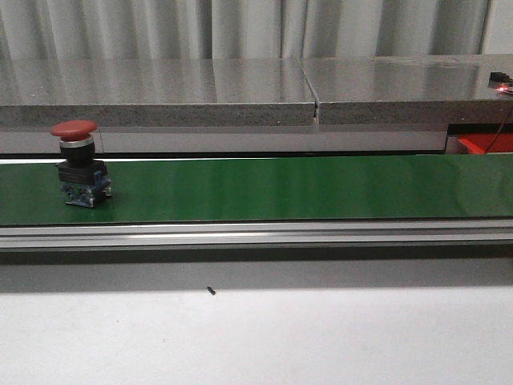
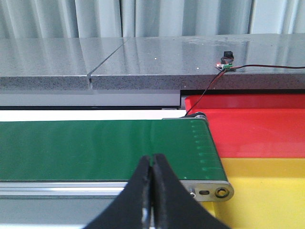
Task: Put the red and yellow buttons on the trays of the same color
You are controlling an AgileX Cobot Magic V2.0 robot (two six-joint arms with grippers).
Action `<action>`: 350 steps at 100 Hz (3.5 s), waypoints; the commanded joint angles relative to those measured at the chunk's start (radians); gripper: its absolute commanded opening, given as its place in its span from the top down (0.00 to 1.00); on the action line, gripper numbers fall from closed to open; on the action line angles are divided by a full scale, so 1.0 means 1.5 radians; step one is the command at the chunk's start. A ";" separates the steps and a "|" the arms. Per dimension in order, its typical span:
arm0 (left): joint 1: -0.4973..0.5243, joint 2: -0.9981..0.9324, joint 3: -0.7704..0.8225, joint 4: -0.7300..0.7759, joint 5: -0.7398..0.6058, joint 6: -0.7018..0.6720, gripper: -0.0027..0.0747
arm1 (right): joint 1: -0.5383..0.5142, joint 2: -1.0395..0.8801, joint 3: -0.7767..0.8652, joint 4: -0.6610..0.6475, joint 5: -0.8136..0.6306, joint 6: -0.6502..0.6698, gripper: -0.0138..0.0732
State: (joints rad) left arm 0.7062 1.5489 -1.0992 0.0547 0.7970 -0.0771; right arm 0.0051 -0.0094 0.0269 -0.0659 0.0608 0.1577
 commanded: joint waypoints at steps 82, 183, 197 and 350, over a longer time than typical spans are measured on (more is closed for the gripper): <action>-0.291 -0.041 -0.117 -0.064 0.011 0.034 0.72 | -0.004 -0.013 -0.010 -0.006 -0.050 -0.001 0.95; -0.348 -0.044 -0.117 -0.107 0.018 0.085 0.30 | -0.004 -0.013 -0.010 -0.006 -0.050 -0.001 0.95; -0.374 -0.091 -0.117 -0.106 0.034 0.087 0.31 | -0.004 -0.013 -0.010 -0.006 -0.050 -0.001 0.95; -0.474 -0.740 0.276 -0.148 0.072 0.105 0.99 | -0.004 -0.013 -0.013 -0.003 -0.101 -0.001 0.95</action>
State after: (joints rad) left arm 0.0031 0.4531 -0.6606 -0.1490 0.9509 0.0803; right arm 0.0051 -0.0094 0.0269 -0.0659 0.0325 0.1577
